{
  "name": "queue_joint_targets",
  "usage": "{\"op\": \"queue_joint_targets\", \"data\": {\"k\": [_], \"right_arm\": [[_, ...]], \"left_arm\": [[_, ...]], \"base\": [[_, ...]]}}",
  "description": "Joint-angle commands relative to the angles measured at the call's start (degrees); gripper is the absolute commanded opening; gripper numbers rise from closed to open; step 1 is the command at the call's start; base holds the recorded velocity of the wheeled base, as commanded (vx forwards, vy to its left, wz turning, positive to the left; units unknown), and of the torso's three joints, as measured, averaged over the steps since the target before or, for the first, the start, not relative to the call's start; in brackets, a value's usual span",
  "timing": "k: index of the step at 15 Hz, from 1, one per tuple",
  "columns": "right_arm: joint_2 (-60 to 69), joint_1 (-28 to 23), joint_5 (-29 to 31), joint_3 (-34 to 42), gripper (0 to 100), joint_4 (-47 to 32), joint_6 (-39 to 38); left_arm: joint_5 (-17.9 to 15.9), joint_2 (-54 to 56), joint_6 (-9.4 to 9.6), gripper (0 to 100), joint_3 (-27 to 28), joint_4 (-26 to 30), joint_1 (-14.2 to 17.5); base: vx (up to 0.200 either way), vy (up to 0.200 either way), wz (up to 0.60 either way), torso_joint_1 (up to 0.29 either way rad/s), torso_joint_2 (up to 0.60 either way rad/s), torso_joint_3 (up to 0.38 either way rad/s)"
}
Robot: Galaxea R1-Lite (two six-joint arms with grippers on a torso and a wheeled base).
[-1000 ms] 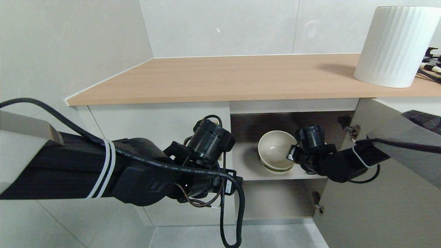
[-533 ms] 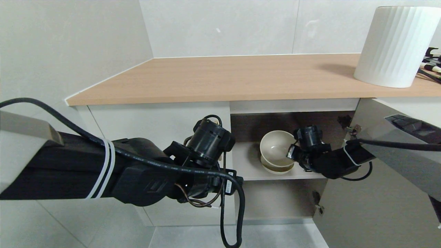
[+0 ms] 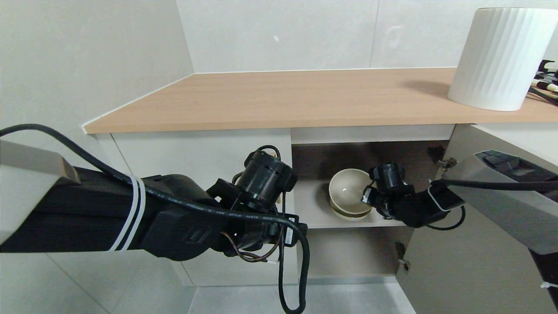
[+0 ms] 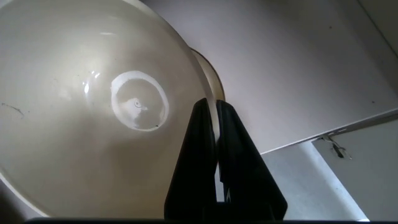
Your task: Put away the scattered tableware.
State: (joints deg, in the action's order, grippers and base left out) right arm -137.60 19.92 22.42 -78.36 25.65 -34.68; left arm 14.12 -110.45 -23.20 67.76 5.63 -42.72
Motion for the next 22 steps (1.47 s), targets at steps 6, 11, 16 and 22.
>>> {"op": "queue_joint_targets", "data": {"k": [6,11,16,22], "right_arm": [[-1.62,0.03,-0.01,-1.00,0,-0.07,0.05],[-2.06,0.03,-0.01,-1.00,0,-0.07,0.93],[-1.89,0.21,-0.01,-1.00,100,-0.78,0.93],[-0.04,1.70,-0.53,-0.21,100,-2.80,0.58]], "left_arm": [[0.30,-0.21,-0.09,100,-0.08,-0.01,0.00],[0.39,-0.30,-0.09,100,-0.08,-0.01,0.00],[0.30,-0.21,-0.36,100,-0.08,-0.01,0.00],[0.39,-0.21,-0.44,100,-0.08,-0.01,0.09]], "base": [[0.000,0.000,0.00,0.000,0.00,0.000],[0.000,0.000,0.00,0.000,0.00,0.000],[0.000,0.000,0.00,0.000,0.00,0.000],[0.000,0.000,0.00,0.000,0.00,0.000]]}}
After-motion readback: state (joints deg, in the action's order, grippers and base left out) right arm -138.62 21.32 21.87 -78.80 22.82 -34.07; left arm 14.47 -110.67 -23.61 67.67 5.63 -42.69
